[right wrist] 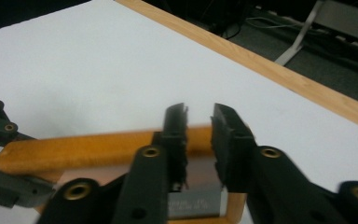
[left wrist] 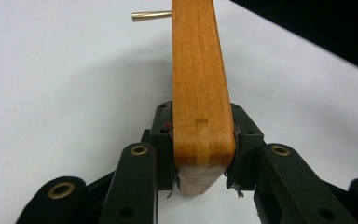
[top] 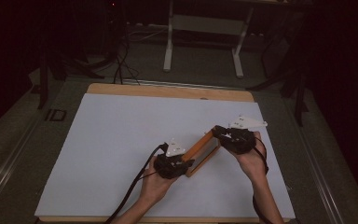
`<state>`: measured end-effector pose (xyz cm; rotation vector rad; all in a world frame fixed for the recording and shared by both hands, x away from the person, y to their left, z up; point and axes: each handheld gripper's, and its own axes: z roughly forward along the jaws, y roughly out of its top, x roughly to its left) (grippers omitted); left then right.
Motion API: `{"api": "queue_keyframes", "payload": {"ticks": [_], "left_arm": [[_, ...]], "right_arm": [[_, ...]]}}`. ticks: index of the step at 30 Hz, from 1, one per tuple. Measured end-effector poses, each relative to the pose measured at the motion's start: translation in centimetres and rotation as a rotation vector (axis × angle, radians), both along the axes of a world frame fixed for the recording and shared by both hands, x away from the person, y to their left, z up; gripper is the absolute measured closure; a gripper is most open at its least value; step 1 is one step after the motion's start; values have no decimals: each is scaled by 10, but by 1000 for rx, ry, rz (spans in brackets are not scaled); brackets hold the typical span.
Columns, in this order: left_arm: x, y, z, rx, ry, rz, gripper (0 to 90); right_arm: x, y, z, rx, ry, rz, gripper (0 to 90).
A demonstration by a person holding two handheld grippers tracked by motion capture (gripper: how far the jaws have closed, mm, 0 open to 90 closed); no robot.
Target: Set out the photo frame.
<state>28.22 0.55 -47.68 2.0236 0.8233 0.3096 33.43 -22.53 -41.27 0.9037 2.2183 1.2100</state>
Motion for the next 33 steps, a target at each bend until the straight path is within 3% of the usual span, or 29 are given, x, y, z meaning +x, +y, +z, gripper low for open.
{"api": "queue_keyframes", "payload": {"ticks": [3,7,19,21,27,33], "left_arm": [[1,-6,2,30,-17,-21,691],[2,-9,3,40,-26,-33,691],[0,-10,2,37,-39,-33,687],[2,-8,1,18,-26,-34,682],[1,-6,-7,-15,-10,-22,484],[-3,-7,-30,-23,20,-5,457]], "right_arm": [[-4,-4,-3,-10,-7,-1,859],[-5,-12,-11,-11,6,-17,866],[-2,-24,-27,39,-11,-52,897],[0,-24,-30,49,-10,-49,898],[0,-24,-31,56,-9,-44,899],[-1,-27,-31,61,-12,-50,899]]}}
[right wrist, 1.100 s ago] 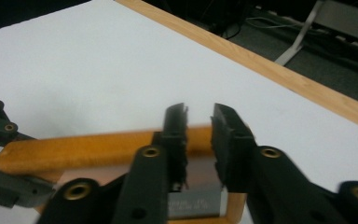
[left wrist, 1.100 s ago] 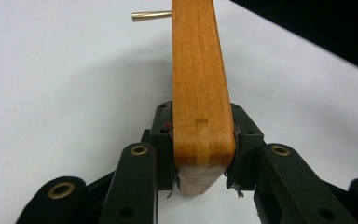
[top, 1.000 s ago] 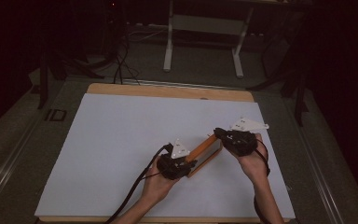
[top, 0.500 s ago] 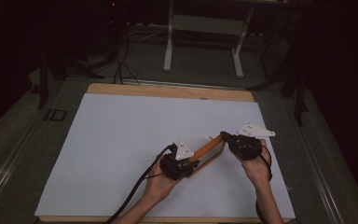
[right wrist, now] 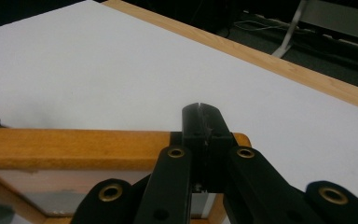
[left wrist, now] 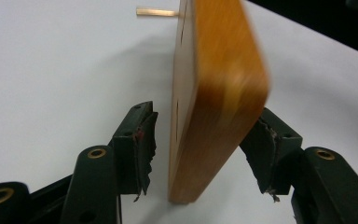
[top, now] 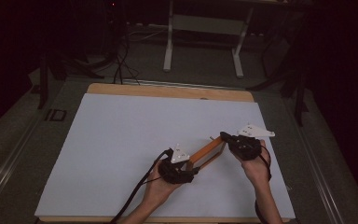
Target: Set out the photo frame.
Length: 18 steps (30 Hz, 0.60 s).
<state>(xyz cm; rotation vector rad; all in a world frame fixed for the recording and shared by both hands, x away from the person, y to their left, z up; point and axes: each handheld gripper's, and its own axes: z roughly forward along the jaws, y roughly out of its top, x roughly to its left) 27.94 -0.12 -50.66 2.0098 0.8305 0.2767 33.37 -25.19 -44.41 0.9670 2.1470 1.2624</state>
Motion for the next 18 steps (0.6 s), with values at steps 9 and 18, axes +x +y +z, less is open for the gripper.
{"api": "queue_keyframes", "payload": {"ticks": [9,18], "left_arm": [[0,-5,-14,60,-25,-28,663],[3,-7,-5,155,-70,-71,691]], "right_arm": [[1,0,0,1,0,0,899],[3,2,3,-37,-5,-3,898]]}}
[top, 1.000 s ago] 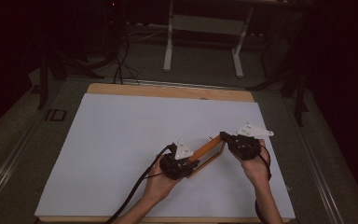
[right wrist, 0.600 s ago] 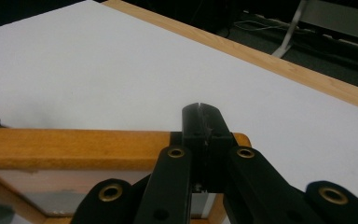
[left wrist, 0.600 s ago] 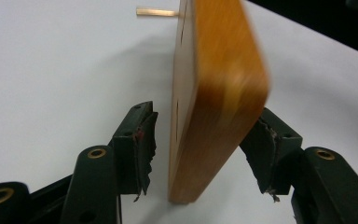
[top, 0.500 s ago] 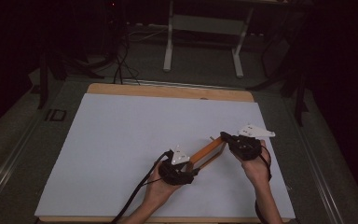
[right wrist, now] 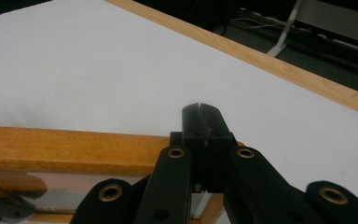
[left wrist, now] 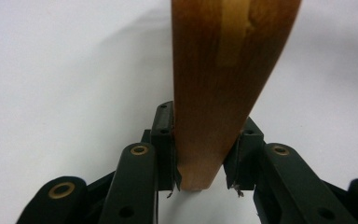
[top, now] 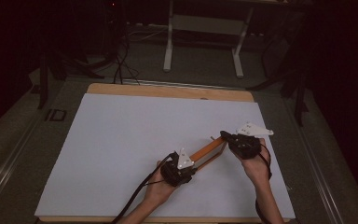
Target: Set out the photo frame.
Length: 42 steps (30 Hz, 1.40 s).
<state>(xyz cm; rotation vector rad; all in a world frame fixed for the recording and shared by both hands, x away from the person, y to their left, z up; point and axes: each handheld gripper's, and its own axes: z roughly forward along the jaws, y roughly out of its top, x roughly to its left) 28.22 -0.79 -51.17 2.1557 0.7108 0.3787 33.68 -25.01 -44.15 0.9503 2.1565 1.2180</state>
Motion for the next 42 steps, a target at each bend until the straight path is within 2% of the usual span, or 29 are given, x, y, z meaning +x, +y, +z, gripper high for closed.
{"api": "queue_keyframes", "payload": {"ticks": [2,3,9,13,14,18,24,31,34,37,39,40,42], "left_arm": [[1,1,2,9,-2,-10,691],[3,2,10,30,-9,-39,691],[14,14,40,80,-13,-149,693],[21,23,59,113,-18,-224,693],[22,25,63,108,-21,-238,692],[26,32,76,113,-35,-273,693],[26,32,92,203,-72,-350,693],[27,29,107,264,-89,-429,692],[26,27,111,292,-107,-470,692],[25,24,112,308,-126,-489,691],[26,24,112,297,-125,-491,691],[27,24,112,294,-134,-491,690],[28,25,112,289,-150,-471,681]], "right_arm": [[-1,-1,0,4,1,0,897],[-1,-1,1,4,-2,1,897],[-9,-5,9,0,-7,55,814],[-13,-8,15,25,-3,122,762],[-14,-8,16,30,1,150,741],[-19,-8,18,13,0,226,673],[-25,-2,21,5,-7,364,532],[-25,12,22,-21,2,463,438],[-23,20,20,-42,13,497,430],[-21,26,16,-50,25,529,472],[-20,27,16,-53,27,538,489],[-20,29,14,-61,31,555,549],[-21,28,14,-67,24,558,583]]}}
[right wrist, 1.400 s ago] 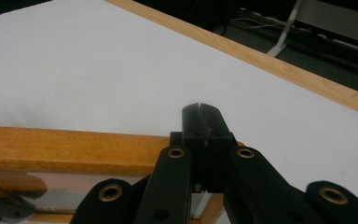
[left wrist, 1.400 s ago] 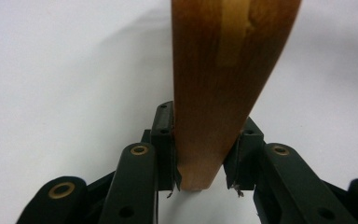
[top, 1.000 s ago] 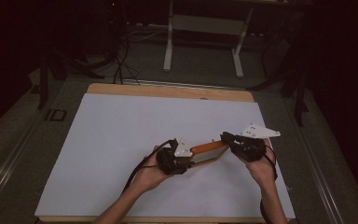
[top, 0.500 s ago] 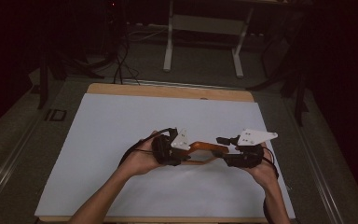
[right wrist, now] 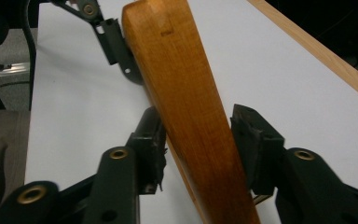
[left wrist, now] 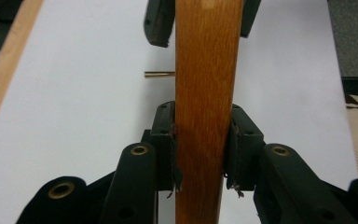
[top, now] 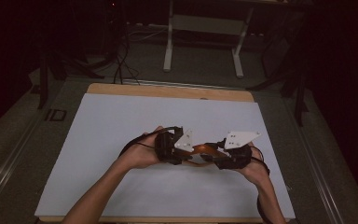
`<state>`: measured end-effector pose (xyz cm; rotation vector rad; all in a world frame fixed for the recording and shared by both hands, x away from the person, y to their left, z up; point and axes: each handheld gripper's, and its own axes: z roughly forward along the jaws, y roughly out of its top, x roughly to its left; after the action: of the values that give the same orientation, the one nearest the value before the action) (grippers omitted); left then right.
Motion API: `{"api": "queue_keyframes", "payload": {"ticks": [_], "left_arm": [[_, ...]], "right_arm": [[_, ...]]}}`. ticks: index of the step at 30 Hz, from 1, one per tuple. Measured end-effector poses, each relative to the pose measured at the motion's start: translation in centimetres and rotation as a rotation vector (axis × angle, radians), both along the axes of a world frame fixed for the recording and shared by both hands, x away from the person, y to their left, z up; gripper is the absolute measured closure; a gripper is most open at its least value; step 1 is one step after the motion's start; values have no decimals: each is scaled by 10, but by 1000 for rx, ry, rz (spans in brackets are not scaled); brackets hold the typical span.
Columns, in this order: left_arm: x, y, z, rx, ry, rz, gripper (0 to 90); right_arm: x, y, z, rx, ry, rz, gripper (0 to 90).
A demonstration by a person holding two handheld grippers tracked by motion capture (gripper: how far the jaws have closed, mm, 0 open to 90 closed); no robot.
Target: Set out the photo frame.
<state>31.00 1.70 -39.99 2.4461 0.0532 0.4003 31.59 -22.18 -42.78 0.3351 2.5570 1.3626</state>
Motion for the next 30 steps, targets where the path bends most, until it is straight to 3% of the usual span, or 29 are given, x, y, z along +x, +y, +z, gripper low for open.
{"api": "queue_keyframes", "payload": {"ticks": [3,7,9,13,17,20,30], "left_arm": [[4,1,0,-36,22,26,655],[11,4,3,-138,76,56,549],[14,8,3,-168,95,75,514],[19,14,0,-217,136,105,462],[25,23,-6,-300,193,127,455],[26,29,-12,-349,209,151,414],[28,36,-31,-432,245,183,338]], "right_arm": [[-1,-2,0,-6,-18,1,613],[-3,-5,0,-11,-31,-1,643],[-4,-7,-1,-6,-30,-9,651],[-4,-13,-3,5,-30,-23,663],[-6,-17,-4,16,-29,-33,668],[-8,-20,-6,25,-25,-46,671],[-10,-31,-11,58,-18,-76,679]]}}
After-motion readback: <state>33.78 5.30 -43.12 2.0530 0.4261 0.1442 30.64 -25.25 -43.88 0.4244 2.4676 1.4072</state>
